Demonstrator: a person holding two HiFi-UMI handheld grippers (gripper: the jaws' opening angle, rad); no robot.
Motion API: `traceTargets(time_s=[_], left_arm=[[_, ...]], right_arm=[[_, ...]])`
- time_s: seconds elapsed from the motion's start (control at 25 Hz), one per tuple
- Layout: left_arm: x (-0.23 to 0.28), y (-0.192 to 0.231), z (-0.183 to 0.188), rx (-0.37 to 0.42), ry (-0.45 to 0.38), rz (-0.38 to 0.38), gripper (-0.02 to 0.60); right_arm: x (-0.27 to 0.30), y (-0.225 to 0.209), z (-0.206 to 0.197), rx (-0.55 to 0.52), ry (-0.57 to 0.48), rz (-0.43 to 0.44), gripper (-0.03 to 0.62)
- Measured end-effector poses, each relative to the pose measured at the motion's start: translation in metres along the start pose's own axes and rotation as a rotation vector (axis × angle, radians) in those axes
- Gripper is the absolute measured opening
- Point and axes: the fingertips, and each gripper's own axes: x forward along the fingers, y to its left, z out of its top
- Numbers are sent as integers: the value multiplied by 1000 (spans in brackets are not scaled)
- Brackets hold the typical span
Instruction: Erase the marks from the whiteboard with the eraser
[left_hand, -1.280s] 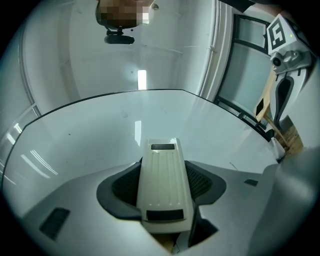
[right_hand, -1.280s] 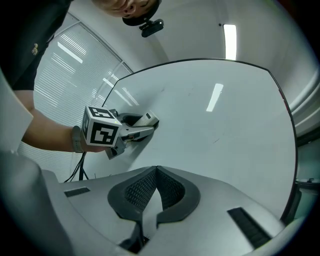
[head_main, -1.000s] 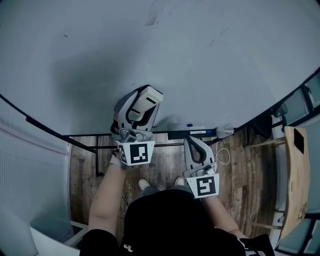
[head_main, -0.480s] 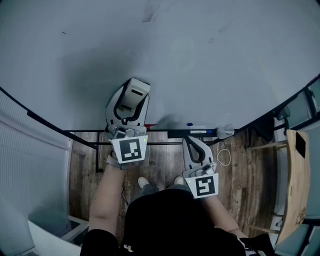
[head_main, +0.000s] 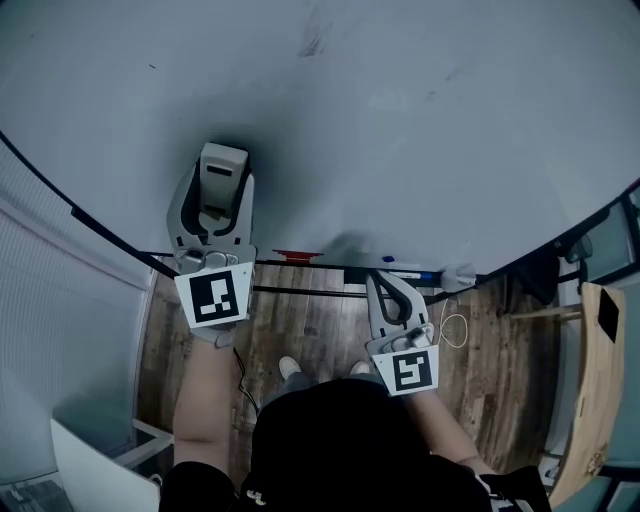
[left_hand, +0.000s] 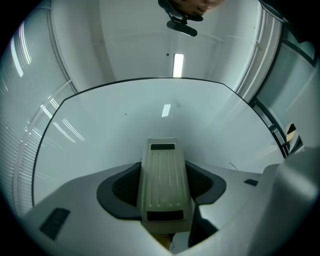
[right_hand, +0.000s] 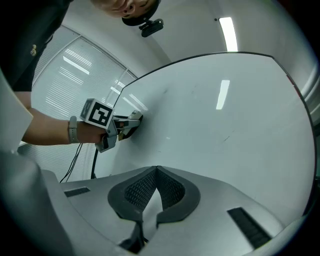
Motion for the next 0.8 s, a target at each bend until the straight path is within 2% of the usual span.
traceTargets(time_s=[0.16, 0.36, 0.64, 0.8], left_arm=[[-28, 2, -10, 20, 75, -5, 264], [-73, -5, -28, -3, 175, 20, 264], [-131, -19, -64, -31, 310, 79, 264], [-161, -32, -87, -22, 388, 80, 264]], right_arm=[[11, 10, 4, 3, -27, 68, 27], [25, 27, 5, 16, -35, 181, 27], [35, 49, -4, 10, -9, 326, 28], [37, 60, -11, 20, 19, 401, 28]])
